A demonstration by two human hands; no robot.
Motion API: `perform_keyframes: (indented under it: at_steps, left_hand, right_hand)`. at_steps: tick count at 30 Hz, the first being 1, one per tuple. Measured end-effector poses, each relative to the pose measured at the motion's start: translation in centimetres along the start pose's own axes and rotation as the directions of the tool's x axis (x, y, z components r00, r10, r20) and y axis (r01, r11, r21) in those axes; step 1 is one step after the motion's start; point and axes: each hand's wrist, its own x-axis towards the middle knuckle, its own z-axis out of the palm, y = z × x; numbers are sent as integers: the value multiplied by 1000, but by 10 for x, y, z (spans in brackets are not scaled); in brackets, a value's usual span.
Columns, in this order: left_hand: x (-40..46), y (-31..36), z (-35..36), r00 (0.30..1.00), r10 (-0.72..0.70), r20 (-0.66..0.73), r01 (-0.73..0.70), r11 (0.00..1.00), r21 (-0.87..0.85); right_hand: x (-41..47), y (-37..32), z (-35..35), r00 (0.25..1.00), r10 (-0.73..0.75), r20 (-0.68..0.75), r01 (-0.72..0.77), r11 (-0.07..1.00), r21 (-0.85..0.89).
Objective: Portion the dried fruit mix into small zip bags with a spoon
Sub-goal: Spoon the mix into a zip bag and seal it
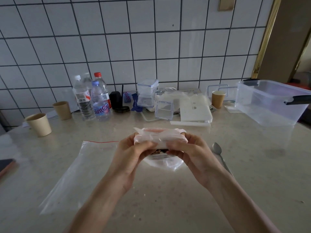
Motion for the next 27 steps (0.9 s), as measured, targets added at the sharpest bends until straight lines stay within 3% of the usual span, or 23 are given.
perform_keyframes:
  at_steps: [3,5,8,13,17,27]
  left_hand:
    - [3,-4,-3,988,53,-144,-22,978,205]
    - [4,-7,-5,986,31,-164,-1,984,178]
    - [2,-6,-3,994,-40,-100,43,999,25]
    - [6,-8,-3,991,-130,2,126,953,-274]
    - [6,-9,0,985,-158,71,173,892,-417]
    - [3,-8,8,985,-169,38,172,917,-360]
  right_hand:
    - [1,2,1,979,10,-202,-34,993,-115]
    - [2,3,2,954,16,-300,-66,985,-160]
    - [3,5,1,928,51,-368,-77,996,-54]
    - [6,6,-7,952,155,-264,-79,958,276]
    - [8,10,-7,973,137,-185,-63,933,355]
    - [7,6,0,958,184,-222,-113,947,302]
